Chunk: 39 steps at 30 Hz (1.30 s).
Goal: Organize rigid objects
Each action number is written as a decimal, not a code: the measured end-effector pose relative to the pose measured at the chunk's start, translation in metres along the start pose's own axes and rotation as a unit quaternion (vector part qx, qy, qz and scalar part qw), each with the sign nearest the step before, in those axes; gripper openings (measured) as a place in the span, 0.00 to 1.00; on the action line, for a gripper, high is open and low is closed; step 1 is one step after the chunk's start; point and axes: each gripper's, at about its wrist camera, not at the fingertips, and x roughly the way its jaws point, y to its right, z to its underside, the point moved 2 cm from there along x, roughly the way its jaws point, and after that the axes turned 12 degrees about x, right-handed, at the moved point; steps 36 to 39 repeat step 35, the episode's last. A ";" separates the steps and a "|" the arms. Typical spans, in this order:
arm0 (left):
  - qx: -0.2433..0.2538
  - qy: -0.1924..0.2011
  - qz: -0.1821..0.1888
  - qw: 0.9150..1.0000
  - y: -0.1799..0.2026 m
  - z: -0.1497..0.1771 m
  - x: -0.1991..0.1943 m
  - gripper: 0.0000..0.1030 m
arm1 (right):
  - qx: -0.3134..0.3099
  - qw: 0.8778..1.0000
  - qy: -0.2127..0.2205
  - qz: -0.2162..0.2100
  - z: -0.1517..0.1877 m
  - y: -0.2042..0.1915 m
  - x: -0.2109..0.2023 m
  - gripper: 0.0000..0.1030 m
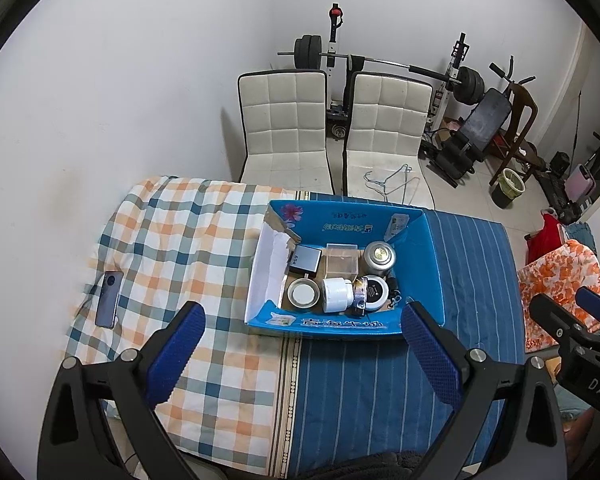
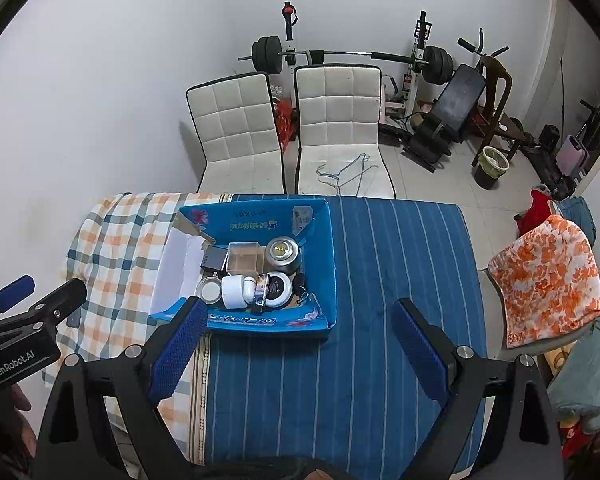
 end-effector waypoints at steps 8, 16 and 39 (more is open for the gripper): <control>0.001 -0.001 0.000 1.000 0.002 0.001 0.000 0.97 | -0.002 1.000 0.003 0.001 0.000 0.002 -0.002 0.92; 0.000 -0.003 -0.001 1.000 -0.005 0.001 -0.001 0.97 | 0.000 1.000 0.000 0.002 -0.001 0.005 -0.001 0.92; 0.003 -0.003 -0.002 1.000 -0.005 0.001 -0.001 0.97 | 0.000 1.000 0.000 0.001 0.003 0.009 0.001 0.92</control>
